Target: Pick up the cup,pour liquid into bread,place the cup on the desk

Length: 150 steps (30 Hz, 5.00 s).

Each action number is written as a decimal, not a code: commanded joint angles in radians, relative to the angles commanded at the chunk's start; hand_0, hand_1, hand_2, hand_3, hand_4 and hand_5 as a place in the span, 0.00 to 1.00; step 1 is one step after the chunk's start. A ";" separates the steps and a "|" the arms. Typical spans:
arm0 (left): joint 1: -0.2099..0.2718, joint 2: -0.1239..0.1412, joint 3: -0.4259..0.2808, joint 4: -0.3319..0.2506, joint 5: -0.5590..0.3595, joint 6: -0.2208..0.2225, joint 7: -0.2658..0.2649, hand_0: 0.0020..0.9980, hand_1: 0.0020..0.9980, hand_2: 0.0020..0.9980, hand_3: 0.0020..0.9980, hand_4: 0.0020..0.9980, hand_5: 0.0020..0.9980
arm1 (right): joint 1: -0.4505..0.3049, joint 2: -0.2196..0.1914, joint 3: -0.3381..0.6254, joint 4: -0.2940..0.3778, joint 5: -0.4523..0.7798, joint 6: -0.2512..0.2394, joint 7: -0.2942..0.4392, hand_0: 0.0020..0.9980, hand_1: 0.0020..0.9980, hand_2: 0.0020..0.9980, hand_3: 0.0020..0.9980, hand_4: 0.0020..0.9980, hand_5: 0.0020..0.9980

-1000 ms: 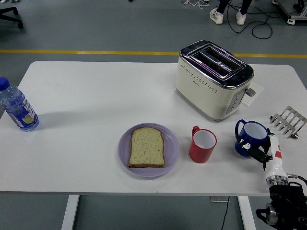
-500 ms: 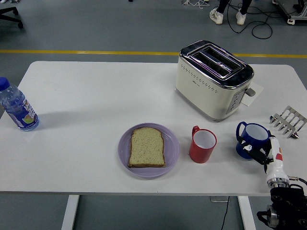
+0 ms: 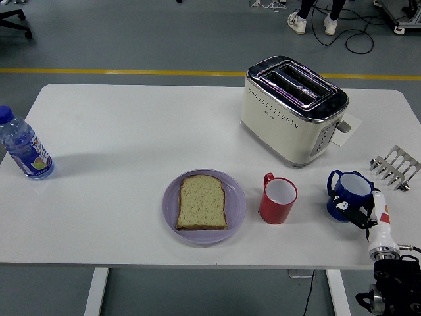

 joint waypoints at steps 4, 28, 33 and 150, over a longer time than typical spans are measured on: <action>0.002 -0.001 0.003 0.000 -0.001 0.000 0.000 0.63 0.64 0.65 0.50 0.24 0.86 | -0.003 -0.001 -0.001 -0.001 -0.015 -0.013 0.001 0.59 0.56 0.78 0.97 0.91 0.00; -0.003 0.000 -0.004 0.000 0.002 0.000 0.000 0.63 0.64 0.65 0.50 0.24 0.86 | -0.001 -0.001 0.011 0.004 -0.067 -0.023 0.004 0.76 0.72 0.91 1.00 0.95 0.00; -0.004 0.000 -0.005 0.000 0.003 0.000 0.000 0.63 0.64 0.65 0.50 0.24 0.86 | -0.001 -0.001 0.013 0.003 -0.068 -0.014 0.000 0.87 0.80 0.95 1.00 0.94 0.00; -0.005 0.000 -0.002 0.001 0.016 -0.001 0.000 0.63 0.64 0.65 0.50 0.24 0.86 | -0.162 0.040 0.602 0.558 0.739 0.320 -0.410 0.64 0.56 0.63 0.61 0.65 0.16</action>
